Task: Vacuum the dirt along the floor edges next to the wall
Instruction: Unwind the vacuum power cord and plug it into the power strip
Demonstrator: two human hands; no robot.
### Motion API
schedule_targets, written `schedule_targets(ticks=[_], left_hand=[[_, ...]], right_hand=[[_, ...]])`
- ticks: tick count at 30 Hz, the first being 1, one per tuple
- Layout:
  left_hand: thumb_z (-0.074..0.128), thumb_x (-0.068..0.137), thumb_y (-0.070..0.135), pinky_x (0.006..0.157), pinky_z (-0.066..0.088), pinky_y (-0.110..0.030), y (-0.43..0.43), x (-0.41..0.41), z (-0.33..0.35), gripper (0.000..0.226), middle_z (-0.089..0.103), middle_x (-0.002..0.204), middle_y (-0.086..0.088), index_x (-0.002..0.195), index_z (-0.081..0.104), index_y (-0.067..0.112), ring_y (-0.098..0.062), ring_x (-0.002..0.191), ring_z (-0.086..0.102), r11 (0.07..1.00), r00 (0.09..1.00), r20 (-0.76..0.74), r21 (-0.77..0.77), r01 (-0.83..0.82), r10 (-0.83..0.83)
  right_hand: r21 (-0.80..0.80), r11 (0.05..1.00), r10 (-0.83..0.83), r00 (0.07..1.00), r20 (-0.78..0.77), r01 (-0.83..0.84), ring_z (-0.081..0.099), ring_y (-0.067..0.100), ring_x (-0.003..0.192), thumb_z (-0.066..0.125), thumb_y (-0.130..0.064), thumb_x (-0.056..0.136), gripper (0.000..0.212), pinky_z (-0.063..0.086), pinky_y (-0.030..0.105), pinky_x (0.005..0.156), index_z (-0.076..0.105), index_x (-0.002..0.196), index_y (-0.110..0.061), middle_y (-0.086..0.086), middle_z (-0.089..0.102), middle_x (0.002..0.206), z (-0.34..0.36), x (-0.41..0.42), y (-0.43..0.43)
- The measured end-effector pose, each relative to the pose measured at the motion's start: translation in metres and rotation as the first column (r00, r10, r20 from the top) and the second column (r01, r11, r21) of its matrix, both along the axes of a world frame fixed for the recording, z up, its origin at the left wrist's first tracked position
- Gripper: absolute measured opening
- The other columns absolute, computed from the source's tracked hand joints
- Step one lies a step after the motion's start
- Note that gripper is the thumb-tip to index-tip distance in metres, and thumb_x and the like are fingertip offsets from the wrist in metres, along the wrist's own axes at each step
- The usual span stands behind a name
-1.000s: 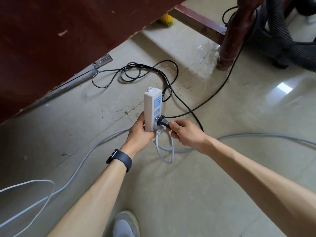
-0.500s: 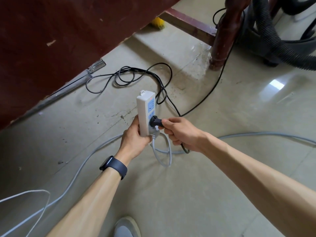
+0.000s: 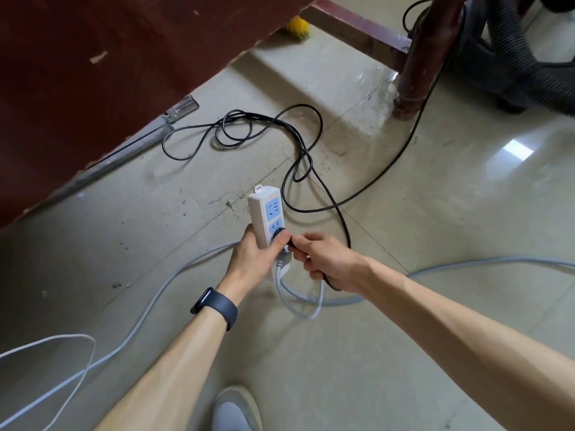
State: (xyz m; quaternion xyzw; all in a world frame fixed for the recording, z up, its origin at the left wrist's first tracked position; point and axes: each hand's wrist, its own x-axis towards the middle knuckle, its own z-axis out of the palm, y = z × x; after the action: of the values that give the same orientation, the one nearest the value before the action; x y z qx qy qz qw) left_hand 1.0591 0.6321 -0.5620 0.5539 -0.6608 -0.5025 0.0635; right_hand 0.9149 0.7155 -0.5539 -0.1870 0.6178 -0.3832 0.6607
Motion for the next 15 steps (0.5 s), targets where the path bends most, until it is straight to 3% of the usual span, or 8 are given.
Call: schedule_targets(ticks=[6, 10, 13, 15], left_hand=[[0.055, 0.07, 0.077, 0.089, 0.054, -0.042, 0.001, -0.005, -0.001, 0.061, 0.07, 0.104, 0.014, 0.115, 0.058, 0.037, -0.016, 0.099, 0.067, 0.995, 0.997, 0.053, -0.082, -0.053, 0.058], [0.061, 0.085, 0.063, 0.081, 0.051, -0.033, 0.009, -0.007, 0.0, 0.045, 0.07, 0.103, 0.009, 0.115, 0.061, 0.03, -0.019, 0.097, 0.066, 0.983, 0.989, 0.098, -0.157, -0.095, 0.112], [0.06, 0.089, 0.059, 0.081, 0.049, -0.033, 0.003, -0.005, 0.001, 0.041, 0.068, 0.103, 0.009, 0.118, 0.059, 0.029, -0.02, 0.097, 0.062, 0.987, 0.982, 0.191, -0.163, 0.017, 0.015], [0.058, 0.088, 0.062, 0.082, 0.05, -0.033, -0.008, -0.002, 0.002, 0.046, 0.068, 0.105, 0.011, 0.12, 0.059, 0.029, -0.017, 0.096, 0.062, 0.991, 0.973, 0.216, -0.081, 0.106, -0.086]], right_hand=[[0.015, 0.998, -0.059, 0.998, -0.019, 0.059, 0.025, 0.007, 0.047, 0.042, -0.029, 0.112, 0.027, 0.017, 0.022, 0.047, 0.053, 0.093, -0.013, -0.007, 0.038, 0.062, 0.002, 0.001, -0.005], [0.046, 0.995, -0.084, 0.996, -0.015, 0.085, 0.024, 0.008, 0.047, 0.041, -0.027, 0.112, 0.03, 0.019, 0.02, 0.041, 0.053, 0.089, -0.013, -0.003, 0.038, 0.065, 0.001, 0.006, -0.008], [0.073, 0.996, -0.054, 0.998, 0.021, 0.052, 0.022, 0.008, 0.046, 0.04, -0.028, 0.111, 0.029, 0.016, 0.022, 0.043, 0.054, 0.089, -0.014, -0.007, 0.037, 0.058, -0.004, 0.004, -0.005], [0.08, 0.997, 0.022, 1.0, -0.013, -0.021, 0.024, 0.008, 0.044, 0.042, -0.031, 0.111, 0.031, 0.016, 0.023, 0.045, 0.058, 0.09, -0.015, -0.007, 0.039, 0.059, -0.005, 0.001, -0.003]])
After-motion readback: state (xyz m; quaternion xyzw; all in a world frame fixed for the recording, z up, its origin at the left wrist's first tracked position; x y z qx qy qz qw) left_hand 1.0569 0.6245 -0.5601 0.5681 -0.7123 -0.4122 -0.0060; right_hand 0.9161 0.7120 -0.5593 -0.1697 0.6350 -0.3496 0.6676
